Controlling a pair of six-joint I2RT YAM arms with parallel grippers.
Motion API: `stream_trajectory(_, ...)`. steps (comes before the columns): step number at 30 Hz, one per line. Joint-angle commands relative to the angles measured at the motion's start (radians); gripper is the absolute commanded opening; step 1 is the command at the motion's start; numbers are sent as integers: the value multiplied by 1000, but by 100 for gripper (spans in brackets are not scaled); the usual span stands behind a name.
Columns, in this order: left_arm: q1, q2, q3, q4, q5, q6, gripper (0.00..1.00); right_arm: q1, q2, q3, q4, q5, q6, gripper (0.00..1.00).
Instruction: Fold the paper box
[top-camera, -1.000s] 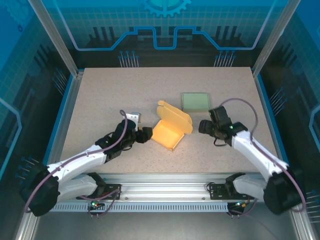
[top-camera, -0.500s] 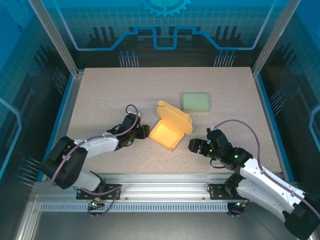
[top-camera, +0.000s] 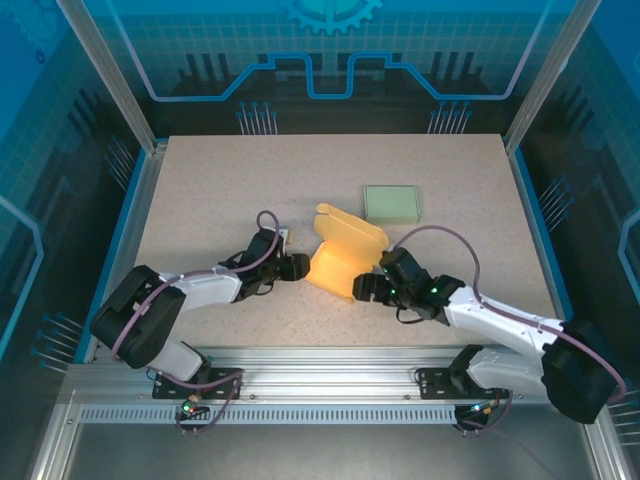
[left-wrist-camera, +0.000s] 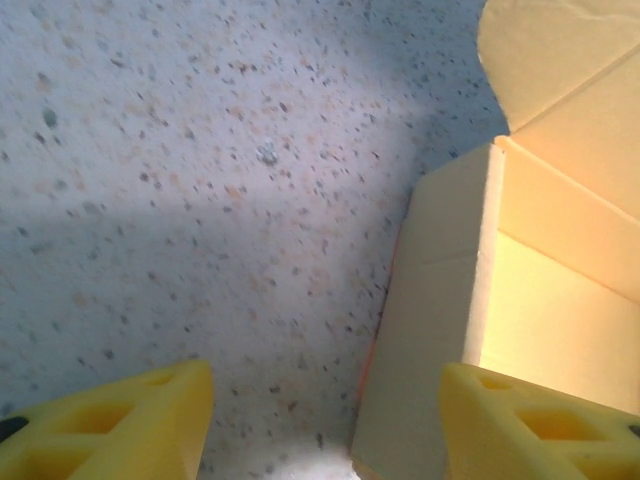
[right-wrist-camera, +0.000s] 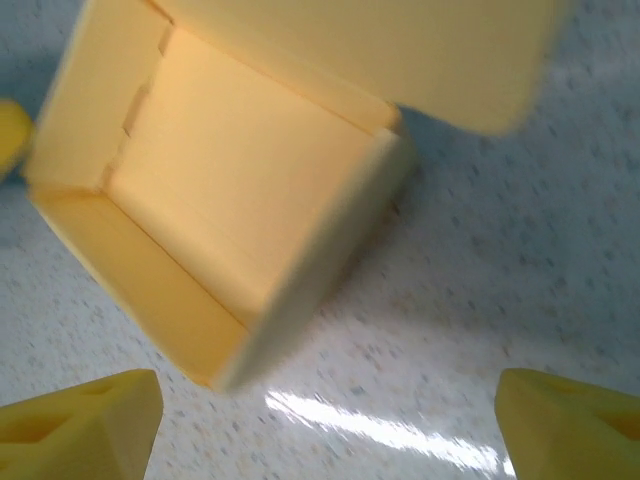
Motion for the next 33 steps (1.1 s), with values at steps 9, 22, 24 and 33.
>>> stream_trajectory(9,-191,-53,-79,152,31,-141,61,-68,282,196,6,-56,-150,79)
stream_trajectory(22,-193,-410,-196,18,-142,335,73,-143,44,177,-199,37,-258,82)
stream_trajectory(24,-192,-445,-187,-30,-165,360,75,-168,11,157,-200,15,-269,81)
stream_trajectory(33,-146,-530,-147,-21,-248,463,80,-190,-83,151,-215,9,-386,76)
